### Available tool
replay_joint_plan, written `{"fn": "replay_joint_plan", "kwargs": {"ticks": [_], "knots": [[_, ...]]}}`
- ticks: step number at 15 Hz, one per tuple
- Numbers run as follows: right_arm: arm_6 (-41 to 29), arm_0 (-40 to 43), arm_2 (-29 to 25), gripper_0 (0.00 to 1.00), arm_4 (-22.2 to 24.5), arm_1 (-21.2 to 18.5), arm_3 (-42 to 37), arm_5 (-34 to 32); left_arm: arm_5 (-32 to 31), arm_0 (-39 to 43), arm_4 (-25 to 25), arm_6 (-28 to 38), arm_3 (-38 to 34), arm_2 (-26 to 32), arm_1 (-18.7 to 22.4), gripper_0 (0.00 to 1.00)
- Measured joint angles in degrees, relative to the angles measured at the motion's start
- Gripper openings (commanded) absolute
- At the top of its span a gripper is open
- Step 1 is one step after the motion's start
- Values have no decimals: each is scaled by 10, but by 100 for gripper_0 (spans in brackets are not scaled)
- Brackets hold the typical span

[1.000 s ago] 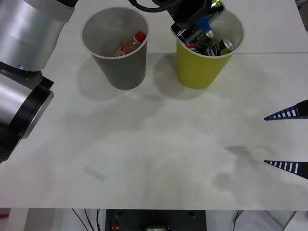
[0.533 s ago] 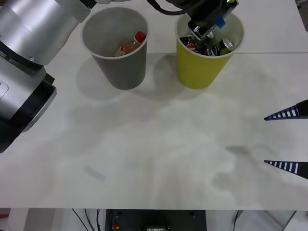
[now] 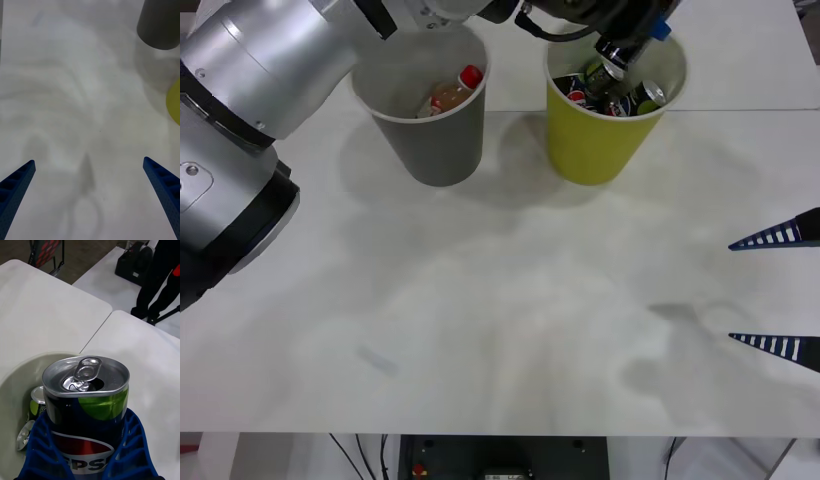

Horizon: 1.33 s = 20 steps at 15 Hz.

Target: Put the can into the green bin and the plastic bottle into the gray bin

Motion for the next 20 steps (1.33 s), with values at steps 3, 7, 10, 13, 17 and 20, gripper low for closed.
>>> {"fn": "replay_joint_plan", "kwargs": {"ticks": [3, 7, 10, 13, 17, 20], "knots": [[0, 0, 0, 100, 0, 0, 0, 0, 35, -28, 9, -1, 47, -33, -7, 0], [0, 0, 0, 100, 0, 0, 0, 0, 89, -37, 22, -3, 96, -52, -20, 1], [0, 0, 0, 100, 0, 0, 0, 0, 97, -37, 26, -10, 107, -52, -22, 45], [0, 0, 0, 100, 0, 0, 0, 0, 92, -37, 31, -21, 107, -52, -22, 100], [0, 0, 0, 100, 0, 0, 0, 0, 53, -37, 72, -65, 95, -52, 5, 100], [0, 0, 0, 100, 0, 0, 0, 0, 26, -36, 139, -106, 84, -52, 59, 100]]}}
